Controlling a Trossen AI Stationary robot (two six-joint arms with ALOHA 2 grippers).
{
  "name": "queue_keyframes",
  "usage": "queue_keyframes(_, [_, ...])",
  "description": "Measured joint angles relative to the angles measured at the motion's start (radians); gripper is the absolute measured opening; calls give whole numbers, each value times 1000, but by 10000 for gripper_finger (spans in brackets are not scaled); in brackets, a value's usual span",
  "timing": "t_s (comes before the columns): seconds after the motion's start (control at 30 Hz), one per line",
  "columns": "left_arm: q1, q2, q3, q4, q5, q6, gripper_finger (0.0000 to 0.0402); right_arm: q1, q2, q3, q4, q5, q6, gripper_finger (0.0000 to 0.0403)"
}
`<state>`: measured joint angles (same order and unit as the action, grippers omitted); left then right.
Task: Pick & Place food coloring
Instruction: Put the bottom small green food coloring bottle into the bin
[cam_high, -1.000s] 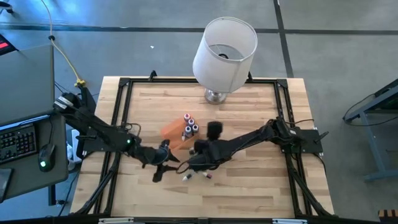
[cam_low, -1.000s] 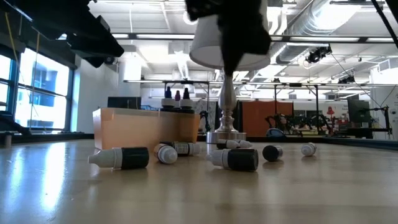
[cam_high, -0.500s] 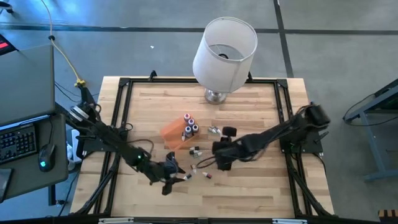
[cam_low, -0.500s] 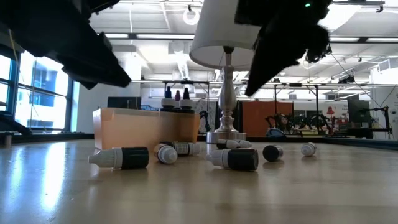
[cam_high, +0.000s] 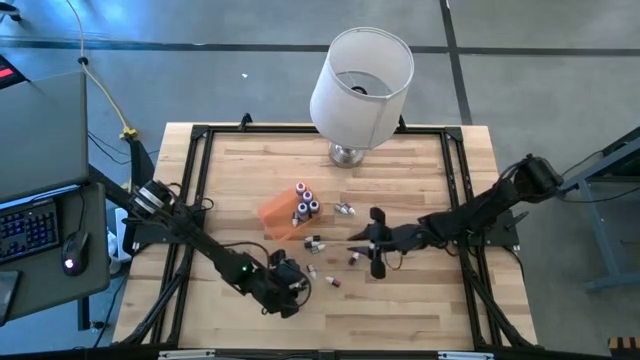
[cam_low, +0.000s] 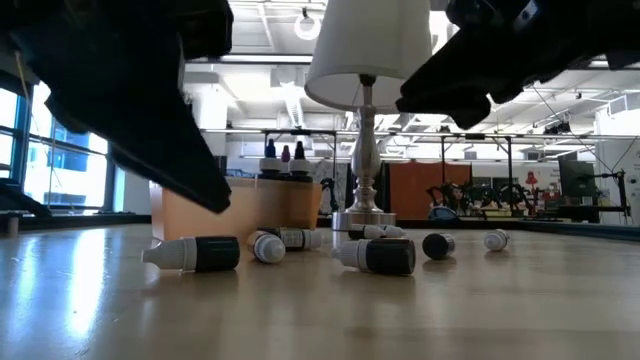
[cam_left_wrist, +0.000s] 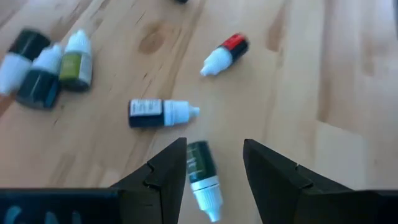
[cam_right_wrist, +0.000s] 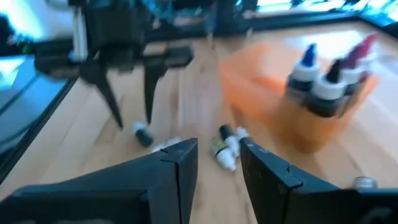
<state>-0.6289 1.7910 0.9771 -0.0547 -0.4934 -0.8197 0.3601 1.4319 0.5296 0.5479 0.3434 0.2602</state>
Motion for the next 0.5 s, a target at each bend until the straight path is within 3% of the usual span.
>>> queue_keyframes(0.17, [0, 31, 0, -1, -9, -31, 159, 0, 0, -69, 135, 65, -34, 114])
queue_keyframes(0.5, [-1, 104, 2, 5, -29, -23, 159, -3, 0, -88, 153, 81, -86, 114])
